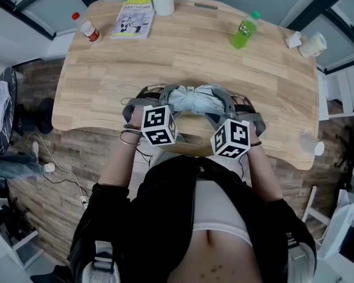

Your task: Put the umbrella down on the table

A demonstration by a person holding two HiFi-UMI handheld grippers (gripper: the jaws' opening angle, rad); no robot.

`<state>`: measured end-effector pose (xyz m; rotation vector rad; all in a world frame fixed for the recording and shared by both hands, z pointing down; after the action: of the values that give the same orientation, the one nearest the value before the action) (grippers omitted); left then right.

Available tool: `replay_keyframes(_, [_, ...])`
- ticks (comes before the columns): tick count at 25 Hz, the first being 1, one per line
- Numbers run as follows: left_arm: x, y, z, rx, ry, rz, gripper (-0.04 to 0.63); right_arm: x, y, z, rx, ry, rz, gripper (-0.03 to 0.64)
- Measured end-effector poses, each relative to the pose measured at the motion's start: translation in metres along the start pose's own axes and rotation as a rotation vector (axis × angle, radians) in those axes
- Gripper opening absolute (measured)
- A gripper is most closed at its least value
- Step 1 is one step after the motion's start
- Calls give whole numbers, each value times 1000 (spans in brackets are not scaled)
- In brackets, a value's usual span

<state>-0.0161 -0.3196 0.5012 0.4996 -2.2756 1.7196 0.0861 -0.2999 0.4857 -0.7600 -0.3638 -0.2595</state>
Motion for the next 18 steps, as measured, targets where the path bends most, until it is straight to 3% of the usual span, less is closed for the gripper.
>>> replay_keyframes(18, [8, -16, -1, 40, 16, 17, 287, 7, -15, 8, -45, -20, 15, 304])
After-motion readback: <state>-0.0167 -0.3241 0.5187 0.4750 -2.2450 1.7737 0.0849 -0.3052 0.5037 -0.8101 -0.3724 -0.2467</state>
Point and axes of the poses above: the fingertips, and each gripper's own axes: y backward along the fingers, z to its left, x out of its underside, the point moved 4 cm from there along y, backward along the fingers, and after that the axes turned 11 degrees about x, right-handed, at the moved point
